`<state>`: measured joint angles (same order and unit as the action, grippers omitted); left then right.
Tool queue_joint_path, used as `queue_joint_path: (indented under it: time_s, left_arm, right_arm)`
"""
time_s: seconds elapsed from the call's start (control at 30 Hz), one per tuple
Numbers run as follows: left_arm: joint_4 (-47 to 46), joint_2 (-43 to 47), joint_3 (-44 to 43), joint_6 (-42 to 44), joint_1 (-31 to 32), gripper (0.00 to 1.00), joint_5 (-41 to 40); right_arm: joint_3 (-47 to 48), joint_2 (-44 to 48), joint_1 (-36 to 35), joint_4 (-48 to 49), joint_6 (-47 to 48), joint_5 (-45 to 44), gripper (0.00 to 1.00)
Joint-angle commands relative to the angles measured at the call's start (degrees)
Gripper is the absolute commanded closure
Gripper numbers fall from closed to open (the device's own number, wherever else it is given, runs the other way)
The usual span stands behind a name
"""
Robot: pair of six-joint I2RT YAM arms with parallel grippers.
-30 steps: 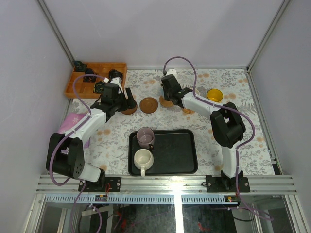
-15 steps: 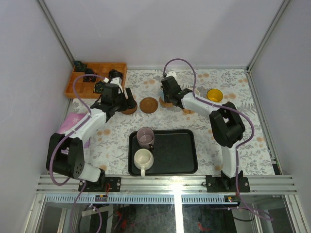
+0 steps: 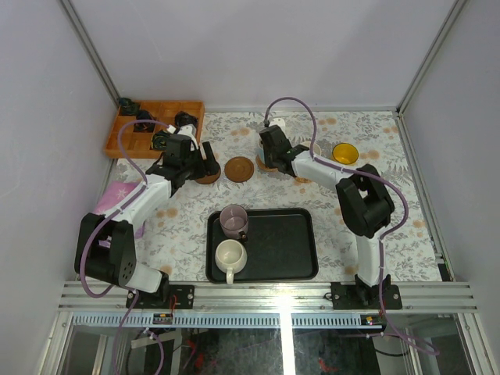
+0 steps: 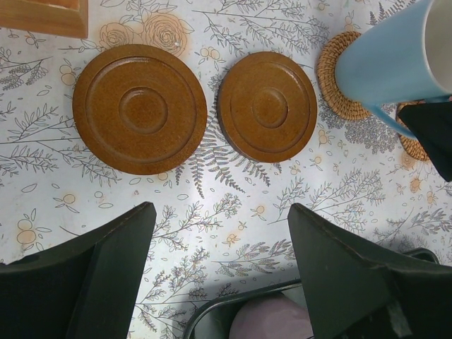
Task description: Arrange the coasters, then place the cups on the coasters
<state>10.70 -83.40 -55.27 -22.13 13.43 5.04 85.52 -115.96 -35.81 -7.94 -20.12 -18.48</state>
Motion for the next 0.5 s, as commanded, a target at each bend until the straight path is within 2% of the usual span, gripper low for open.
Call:
queue_joint_path:
  time_s: [0.0, 0.47]
  left_arm:
    - [-1.7, -0.4, -0.1, 0.7, -0.2, 0.24, 0.5]
    - [-1.8, -0.7, 0.0, 0.3, -0.3, 0.24, 1.0]
  right_arm:
    - [-1.0, 4.2, 0.1, -1.9, -2.4, -0.8, 1.0]
    - [-2.3, 7.8, -0.6, -5.5, -5.1, -1.3, 1.0]
